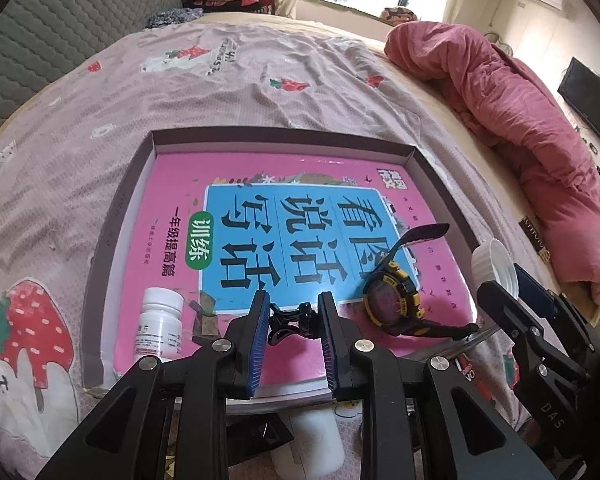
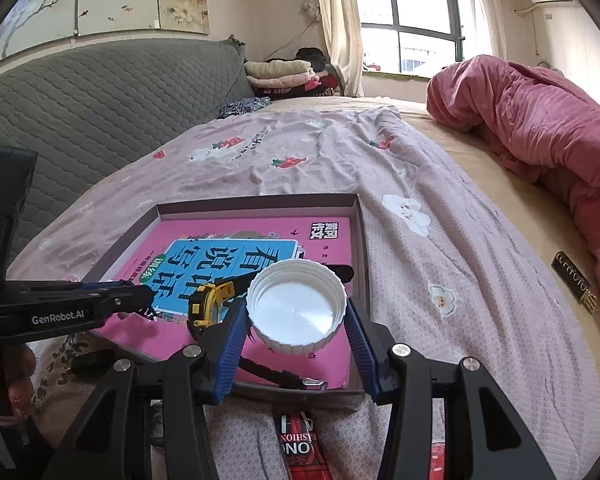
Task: Organize rigid objects
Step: 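Carry the claw clip over the pink book with the left tool while the right tool carries the cap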
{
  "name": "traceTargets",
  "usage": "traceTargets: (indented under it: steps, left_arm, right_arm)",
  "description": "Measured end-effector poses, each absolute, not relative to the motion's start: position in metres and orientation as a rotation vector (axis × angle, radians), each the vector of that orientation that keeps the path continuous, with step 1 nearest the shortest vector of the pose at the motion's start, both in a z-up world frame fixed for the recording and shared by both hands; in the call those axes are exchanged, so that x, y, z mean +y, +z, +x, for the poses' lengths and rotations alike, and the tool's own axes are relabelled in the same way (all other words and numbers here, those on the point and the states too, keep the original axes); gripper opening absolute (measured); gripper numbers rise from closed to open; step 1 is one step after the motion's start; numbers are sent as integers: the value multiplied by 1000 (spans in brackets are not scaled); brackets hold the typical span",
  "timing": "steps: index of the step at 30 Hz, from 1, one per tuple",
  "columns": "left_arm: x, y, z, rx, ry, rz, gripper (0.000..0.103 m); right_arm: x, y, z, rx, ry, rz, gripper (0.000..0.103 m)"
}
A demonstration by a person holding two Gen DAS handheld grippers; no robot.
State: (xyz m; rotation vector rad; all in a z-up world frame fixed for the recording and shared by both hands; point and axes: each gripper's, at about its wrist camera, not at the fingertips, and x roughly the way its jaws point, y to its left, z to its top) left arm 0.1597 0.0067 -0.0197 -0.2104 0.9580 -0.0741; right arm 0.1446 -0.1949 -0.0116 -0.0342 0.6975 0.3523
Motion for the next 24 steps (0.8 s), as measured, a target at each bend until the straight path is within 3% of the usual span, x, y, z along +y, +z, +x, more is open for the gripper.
traceTargets:
  steps: [24]
  left_arm:
    - [11, -36, 160, 995, -84, -225, 25]
  right_arm:
    - [-179, -33, 152, 751, 382, -93, 49]
